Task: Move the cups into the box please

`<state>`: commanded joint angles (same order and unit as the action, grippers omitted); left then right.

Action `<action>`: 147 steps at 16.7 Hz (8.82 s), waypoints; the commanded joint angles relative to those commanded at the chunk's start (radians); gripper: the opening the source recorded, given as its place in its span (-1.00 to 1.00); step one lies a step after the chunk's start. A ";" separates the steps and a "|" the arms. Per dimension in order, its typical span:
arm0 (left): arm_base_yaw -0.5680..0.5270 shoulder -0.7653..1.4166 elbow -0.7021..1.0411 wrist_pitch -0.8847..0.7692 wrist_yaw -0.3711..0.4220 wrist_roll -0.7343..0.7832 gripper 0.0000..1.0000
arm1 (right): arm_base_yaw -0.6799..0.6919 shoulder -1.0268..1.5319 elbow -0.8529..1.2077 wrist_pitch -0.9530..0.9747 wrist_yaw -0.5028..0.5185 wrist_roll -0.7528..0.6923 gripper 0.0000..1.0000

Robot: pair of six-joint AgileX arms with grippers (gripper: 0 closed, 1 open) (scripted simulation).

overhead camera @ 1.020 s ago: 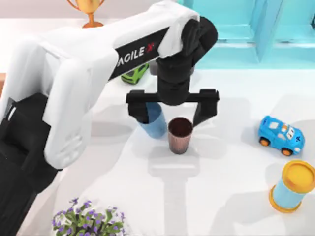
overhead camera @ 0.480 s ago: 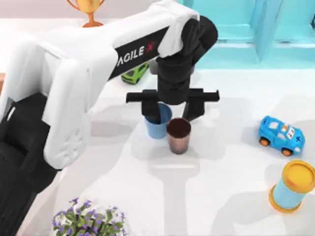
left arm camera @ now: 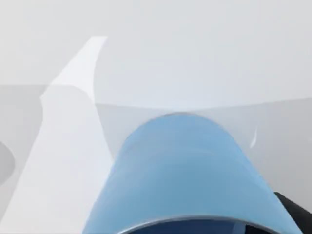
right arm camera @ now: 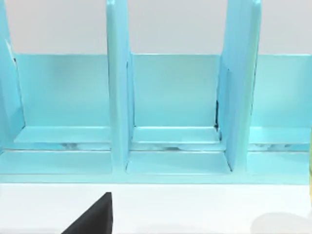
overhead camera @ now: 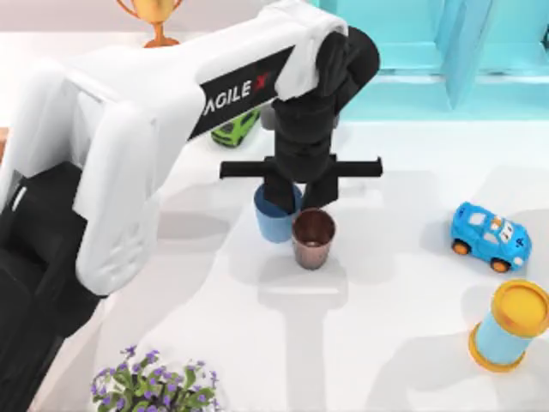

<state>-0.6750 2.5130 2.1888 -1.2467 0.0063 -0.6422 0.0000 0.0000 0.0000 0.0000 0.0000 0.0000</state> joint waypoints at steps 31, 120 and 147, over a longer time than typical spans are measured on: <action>0.550 -0.712 -0.535 -0.156 -0.016 0.544 -1.00 | 0.000 0.000 0.000 0.000 0.000 0.000 1.00; -0.040 0.059 0.638 -0.558 0.002 -0.052 1.00 | 0.000 0.000 0.000 0.000 0.000 0.000 1.00; -0.110 -0.038 -0.019 -0.021 0.001 -0.122 1.00 | 0.000 0.000 0.000 0.000 0.000 0.000 1.00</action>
<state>-0.7847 2.4748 2.1702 -1.2673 0.0076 -0.7641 0.0000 0.0000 0.0000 0.0000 0.0000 0.0000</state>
